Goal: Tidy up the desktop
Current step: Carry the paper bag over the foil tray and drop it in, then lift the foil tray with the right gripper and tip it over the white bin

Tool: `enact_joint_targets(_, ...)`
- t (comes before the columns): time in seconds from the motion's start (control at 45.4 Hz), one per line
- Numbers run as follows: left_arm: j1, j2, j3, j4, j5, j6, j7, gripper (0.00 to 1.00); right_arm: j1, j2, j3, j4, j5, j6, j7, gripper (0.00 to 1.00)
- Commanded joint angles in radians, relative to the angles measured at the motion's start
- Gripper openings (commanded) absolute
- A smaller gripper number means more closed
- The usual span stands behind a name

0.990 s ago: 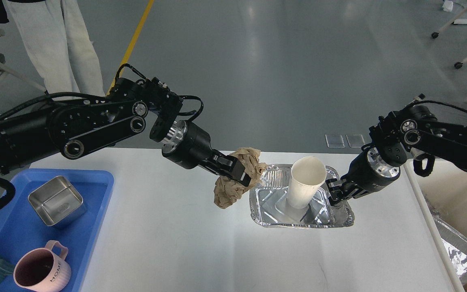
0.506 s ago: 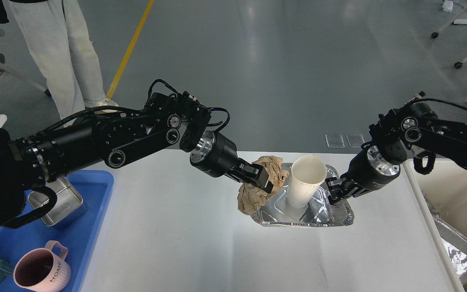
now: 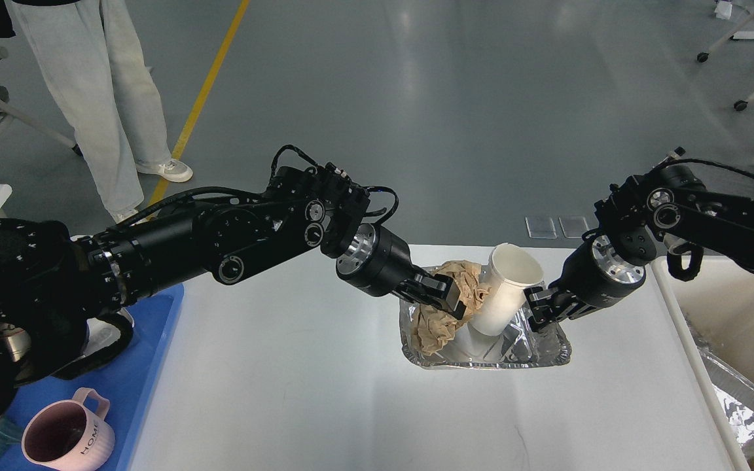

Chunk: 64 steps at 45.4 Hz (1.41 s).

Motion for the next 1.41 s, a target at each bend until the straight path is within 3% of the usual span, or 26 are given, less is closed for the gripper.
enact_joint_targets(0.0,0.000,0.000,0.003,0.000,-0.002,0.003,0.000,0.29,0.000,0.000,0.000,0.000,0.000,0.000,0.000,0.00)
enact_joint_targets(0.44,0.000,0.000,0.001,-0.001,-0.009,0.027,0.000,0.78,-0.004,-0.003,0.003,-0.003,0.000,-0.001,0.000,0.00)
enact_joint_targets(0.88,-0.005,0.008,-0.004,-0.012,-0.010,0.009,-0.005,0.96,-0.006,-0.008,0.009,-0.003,0.000,-0.001,0.000,0.00)
enact_joint_targets(1.1,-0.012,0.017,-0.004,-0.021,-0.010,0.001,-0.006,0.96,-0.010,-0.012,0.020,-0.003,0.000,-0.001,0.000,0.00)
enact_joint_targets(1.386,-0.024,0.093,-0.094,-0.039,-0.039,-0.097,-0.009,0.96,-0.024,-0.015,0.046,-0.037,-0.002,-0.003,0.000,0.00)
